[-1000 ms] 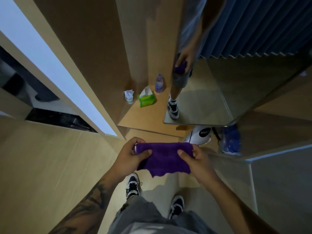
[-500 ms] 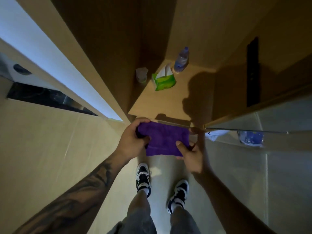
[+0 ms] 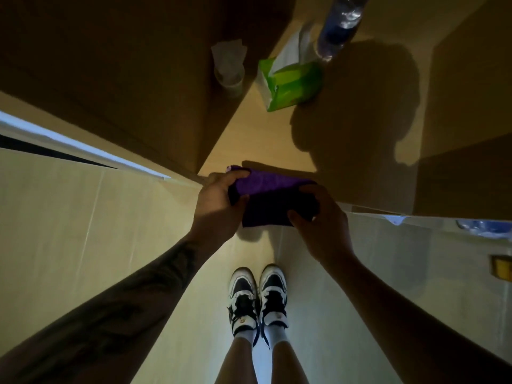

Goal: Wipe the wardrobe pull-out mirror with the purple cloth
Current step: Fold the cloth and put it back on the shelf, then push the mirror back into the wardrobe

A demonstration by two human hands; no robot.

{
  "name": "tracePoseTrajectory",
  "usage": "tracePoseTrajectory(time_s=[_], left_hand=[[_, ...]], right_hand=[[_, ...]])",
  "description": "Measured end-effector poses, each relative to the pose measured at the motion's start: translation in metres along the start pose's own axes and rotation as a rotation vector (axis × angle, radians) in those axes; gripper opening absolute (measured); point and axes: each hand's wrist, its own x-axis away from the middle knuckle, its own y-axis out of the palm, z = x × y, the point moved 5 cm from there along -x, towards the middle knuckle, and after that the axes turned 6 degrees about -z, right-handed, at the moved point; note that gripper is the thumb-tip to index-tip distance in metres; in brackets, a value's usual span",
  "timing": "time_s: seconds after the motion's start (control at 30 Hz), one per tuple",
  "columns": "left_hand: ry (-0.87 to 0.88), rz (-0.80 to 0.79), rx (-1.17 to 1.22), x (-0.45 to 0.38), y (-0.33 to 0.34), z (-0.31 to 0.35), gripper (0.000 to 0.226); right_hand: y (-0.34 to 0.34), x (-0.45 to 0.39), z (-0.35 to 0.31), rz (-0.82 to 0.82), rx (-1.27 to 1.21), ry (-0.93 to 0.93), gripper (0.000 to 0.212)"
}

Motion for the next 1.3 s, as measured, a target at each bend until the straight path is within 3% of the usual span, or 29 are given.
tracePoseTrajectory(time_s=[0.23,0.43,0.5,0.63,0.83,1.17,1.3], left_hand=[[0.023,0.017,-0.192,-0.093,0.03,-0.038,0.065],[0.042,-0.004,-0.408,-0.104,0.039,-0.048,0.07],[0.048,-0.021,-0.514,-0.096,0.038,-0.043,0.071],[0.056,-0.037,-0.635,-0.067,0.022,-0.026,0.071],[0.085,-0.076,-0.688,-0.005,-0.012,0.021,0.068],[0.078,-0.071,-0.725,0.13,-0.079,0.15,0.065],[0.071,-0.084,-0.624,0.182,-0.101,0.198,0.062]], right_hand=[[0.035,-0.098,0.033,0.131,0.156,-0.169,0.048],[0.05,-0.108,0.046,0.196,0.392,-0.096,0.048],[0.05,-0.104,0.046,0.142,0.513,-0.025,0.054],[0.04,-0.083,0.027,0.021,0.622,-0.002,0.066],[0.0,-0.031,-0.04,-0.026,0.621,-0.077,0.064],[-0.063,0.111,-0.148,-0.081,0.727,-0.119,0.064],[-0.083,0.168,-0.186,-0.108,0.74,-0.144,0.062]])
